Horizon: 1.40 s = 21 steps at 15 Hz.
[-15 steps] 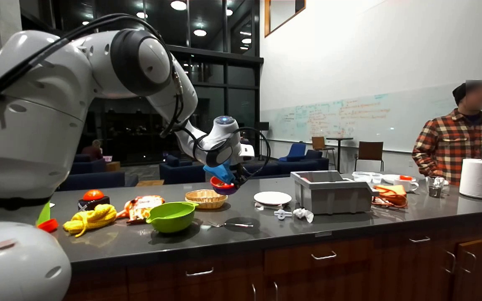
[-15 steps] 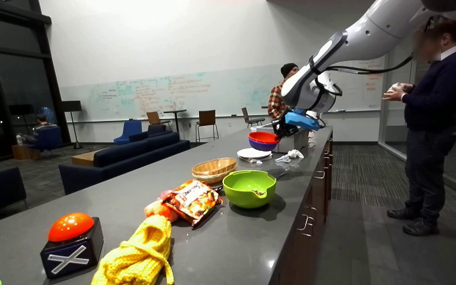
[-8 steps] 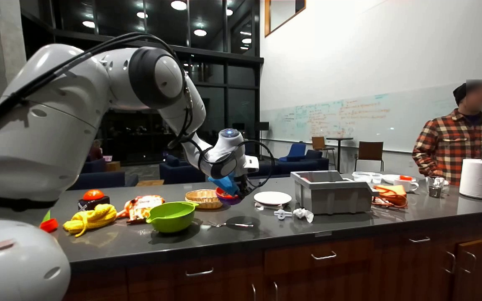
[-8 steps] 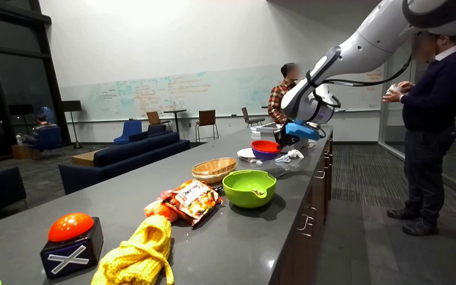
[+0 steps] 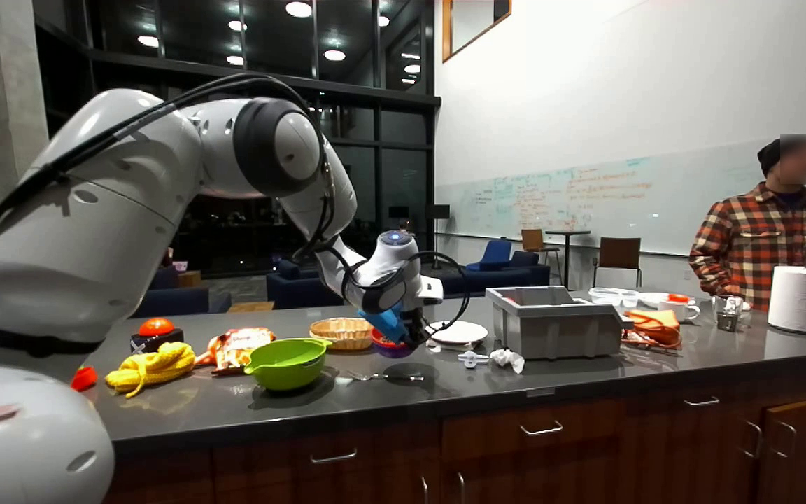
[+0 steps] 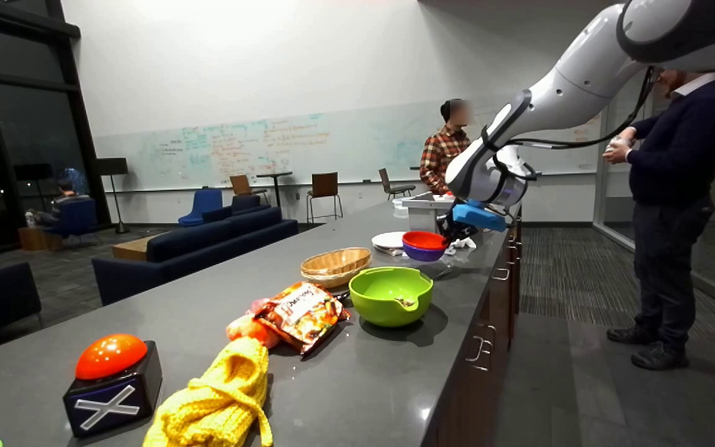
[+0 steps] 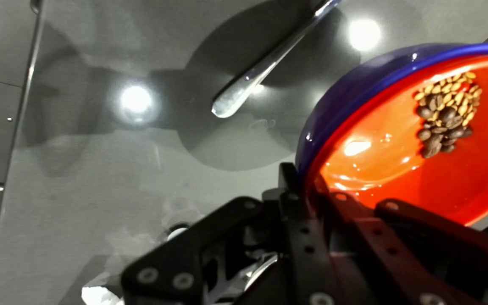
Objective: Pick up the red bowl and blue bowl from the green bowl and place them on the table
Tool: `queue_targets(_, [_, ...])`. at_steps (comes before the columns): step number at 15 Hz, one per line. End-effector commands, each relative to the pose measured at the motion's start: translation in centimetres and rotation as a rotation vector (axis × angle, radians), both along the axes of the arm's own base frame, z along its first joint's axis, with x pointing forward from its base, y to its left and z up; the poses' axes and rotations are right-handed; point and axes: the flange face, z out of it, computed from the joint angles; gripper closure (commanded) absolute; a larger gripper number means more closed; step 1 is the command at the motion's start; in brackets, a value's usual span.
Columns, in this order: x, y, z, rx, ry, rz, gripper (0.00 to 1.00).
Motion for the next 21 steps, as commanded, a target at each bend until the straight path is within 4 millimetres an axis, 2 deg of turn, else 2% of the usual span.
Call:
queue_targets(1, [0.6,-0.6,-1.0,0.019,0.008,-0.036,0.98])
queue_targets(8, [0.9,-0.7,-2.6,0.040,0.019,-0.075,0.98])
queue_targets(21, [2.1,1.4,-2.3,0.055,0.010,-0.085,0.98])
